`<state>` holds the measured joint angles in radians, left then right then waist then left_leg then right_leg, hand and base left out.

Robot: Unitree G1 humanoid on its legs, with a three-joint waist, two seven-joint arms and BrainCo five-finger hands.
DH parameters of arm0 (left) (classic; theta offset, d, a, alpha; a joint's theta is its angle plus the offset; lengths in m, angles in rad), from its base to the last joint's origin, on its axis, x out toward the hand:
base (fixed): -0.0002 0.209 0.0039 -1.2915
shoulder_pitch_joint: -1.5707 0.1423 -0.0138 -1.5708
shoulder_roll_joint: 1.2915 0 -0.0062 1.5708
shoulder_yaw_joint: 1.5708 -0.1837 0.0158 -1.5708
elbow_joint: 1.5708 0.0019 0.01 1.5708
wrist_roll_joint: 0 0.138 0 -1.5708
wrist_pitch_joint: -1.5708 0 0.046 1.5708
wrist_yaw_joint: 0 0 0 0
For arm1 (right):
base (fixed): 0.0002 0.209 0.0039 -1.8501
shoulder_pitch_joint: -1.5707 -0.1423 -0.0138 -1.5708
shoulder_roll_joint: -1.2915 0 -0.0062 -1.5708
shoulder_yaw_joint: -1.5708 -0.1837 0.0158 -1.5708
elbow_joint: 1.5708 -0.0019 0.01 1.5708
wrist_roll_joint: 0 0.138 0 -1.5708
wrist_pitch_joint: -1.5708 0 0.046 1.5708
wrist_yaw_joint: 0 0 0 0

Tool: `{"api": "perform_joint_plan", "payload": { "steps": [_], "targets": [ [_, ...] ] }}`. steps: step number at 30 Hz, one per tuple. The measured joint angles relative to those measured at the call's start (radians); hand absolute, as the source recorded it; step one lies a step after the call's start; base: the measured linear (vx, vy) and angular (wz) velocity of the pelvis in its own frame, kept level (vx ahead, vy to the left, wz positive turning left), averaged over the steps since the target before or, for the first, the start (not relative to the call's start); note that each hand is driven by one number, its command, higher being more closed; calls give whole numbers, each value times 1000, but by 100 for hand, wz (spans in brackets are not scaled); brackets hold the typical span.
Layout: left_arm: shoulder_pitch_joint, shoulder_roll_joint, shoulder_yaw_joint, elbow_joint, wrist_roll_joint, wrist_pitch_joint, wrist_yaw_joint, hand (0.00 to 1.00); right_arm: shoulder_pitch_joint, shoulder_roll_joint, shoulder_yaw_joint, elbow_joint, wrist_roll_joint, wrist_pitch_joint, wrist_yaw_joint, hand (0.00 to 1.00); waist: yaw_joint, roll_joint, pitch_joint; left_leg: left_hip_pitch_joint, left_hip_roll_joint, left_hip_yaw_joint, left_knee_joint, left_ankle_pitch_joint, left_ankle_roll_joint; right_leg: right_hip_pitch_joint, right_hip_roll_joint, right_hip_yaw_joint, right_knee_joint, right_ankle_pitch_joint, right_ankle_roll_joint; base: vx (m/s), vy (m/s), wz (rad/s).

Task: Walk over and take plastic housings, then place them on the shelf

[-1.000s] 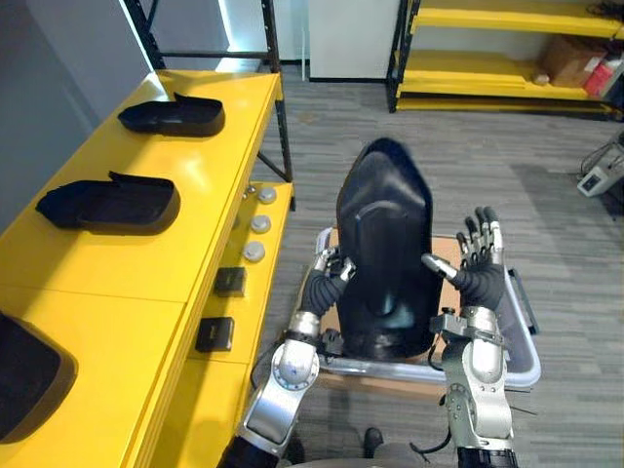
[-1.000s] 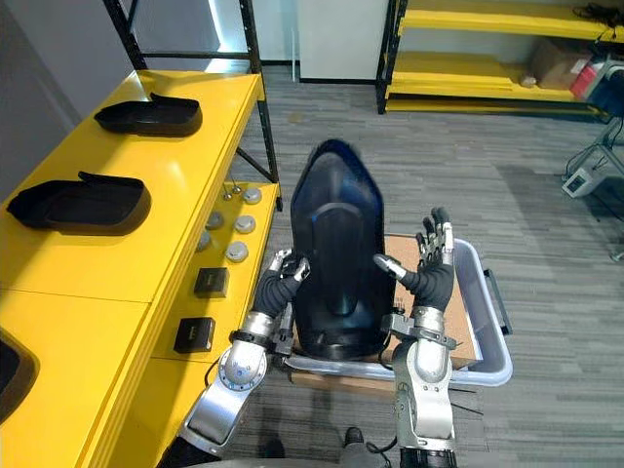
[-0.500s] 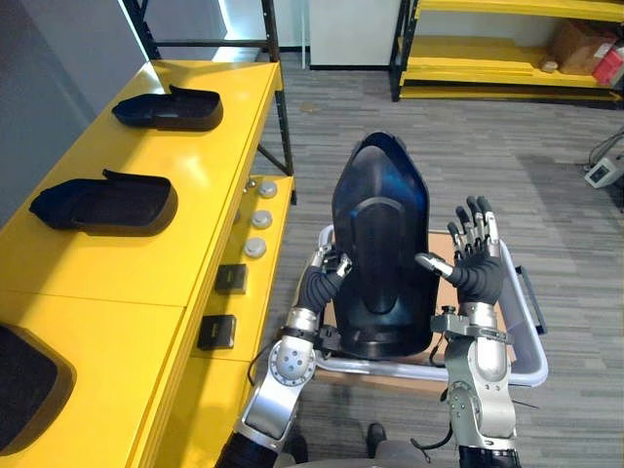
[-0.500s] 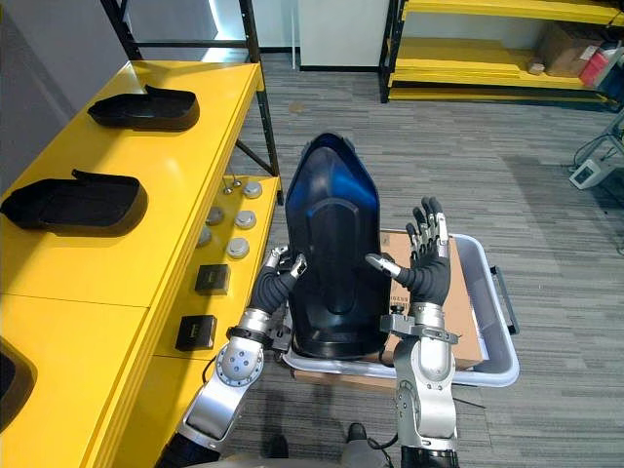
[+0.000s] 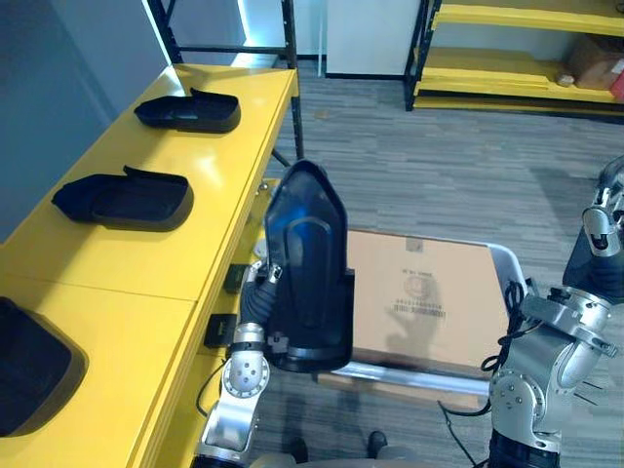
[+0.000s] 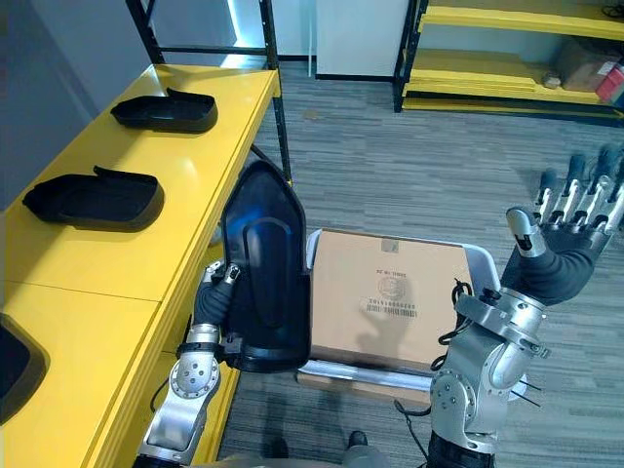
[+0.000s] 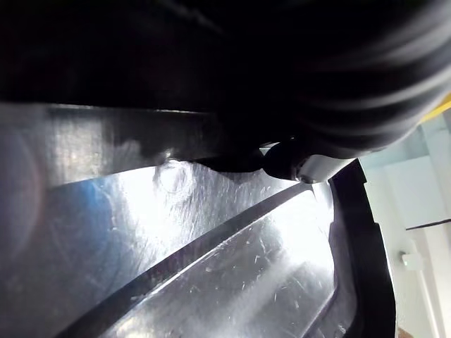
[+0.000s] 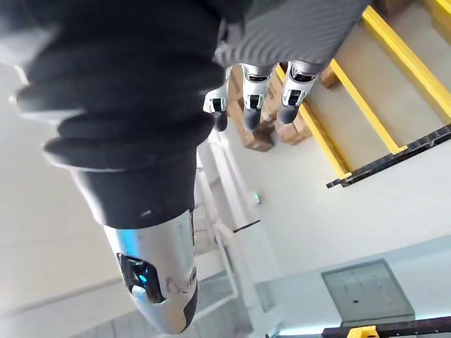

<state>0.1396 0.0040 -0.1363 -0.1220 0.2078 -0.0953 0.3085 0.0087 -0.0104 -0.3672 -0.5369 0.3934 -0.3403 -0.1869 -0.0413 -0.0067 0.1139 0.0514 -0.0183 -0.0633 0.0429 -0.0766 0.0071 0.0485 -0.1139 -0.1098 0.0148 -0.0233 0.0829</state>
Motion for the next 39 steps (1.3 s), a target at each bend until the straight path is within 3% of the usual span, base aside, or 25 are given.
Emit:
{"api": "perform_joint_plan", "payload": {
  "steps": [4,9,12,16,19,25,30,39],
  "targets": [
    [53,-9,63,-57,0,0,23,100,86,-3,-158,99,-76,19,-56,0,-4,-9,-30,-4,0,-5,-1,0,0,0,0,-3,-5,0,0,0,0,0],
    [132,-9,109,-150,0,-1,31,100,206,-7,-305,373,-119,106,-110,0,-7,-9,-37,-5,0,-11,0,0,0,2,0,-9,-4,-1,0,-26,-3,4],
    [176,-11,107,-177,0,-1,41,100,262,2,-326,482,-105,140,-115,0,-7,1,-53,-4,0,-8,0,0,0,0,-1,-12,1,-2,0,-26,-2,-1],
    [197,-11,100,-228,-4,-3,37,100,308,15,-303,631,-57,172,-80,0,-5,1,-66,-3,5,4,0,-3,-3,-4,0,-11,30,-18,-5,-54,-4,-3],
    [235,-9,93,-269,-7,-26,17,100,338,25,-209,739,-54,198,-14,0,-3,-6,-91,-4,15,20,0,-7,-10,-15,7,1,43,-23,-10,-29,-19,-12],
    [242,-10,48,-267,-19,-29,-10,100,319,44,-119,1025,-131,243,86,0,7,-9,-94,-3,17,15,1,-11,-16,-18,7,-1,68,-37,-11,-19,-12,5],
    [234,-10,10,-210,-20,-32,-25,100,302,39,-60,1178,-157,262,102,0,24,-10,-96,-3,13,8,-5,-7,-13,-16,5,-13,68,-39,-11,4,-2,5],
    [231,-7,-31,-168,-39,-32,-25,100,289,23,17,1296,-218,266,95,0,51,-40,-107,-7,-17,-77,3,19,-31,10,-26,-113,122,-93,-4,4,-12,38]
  ]
}}
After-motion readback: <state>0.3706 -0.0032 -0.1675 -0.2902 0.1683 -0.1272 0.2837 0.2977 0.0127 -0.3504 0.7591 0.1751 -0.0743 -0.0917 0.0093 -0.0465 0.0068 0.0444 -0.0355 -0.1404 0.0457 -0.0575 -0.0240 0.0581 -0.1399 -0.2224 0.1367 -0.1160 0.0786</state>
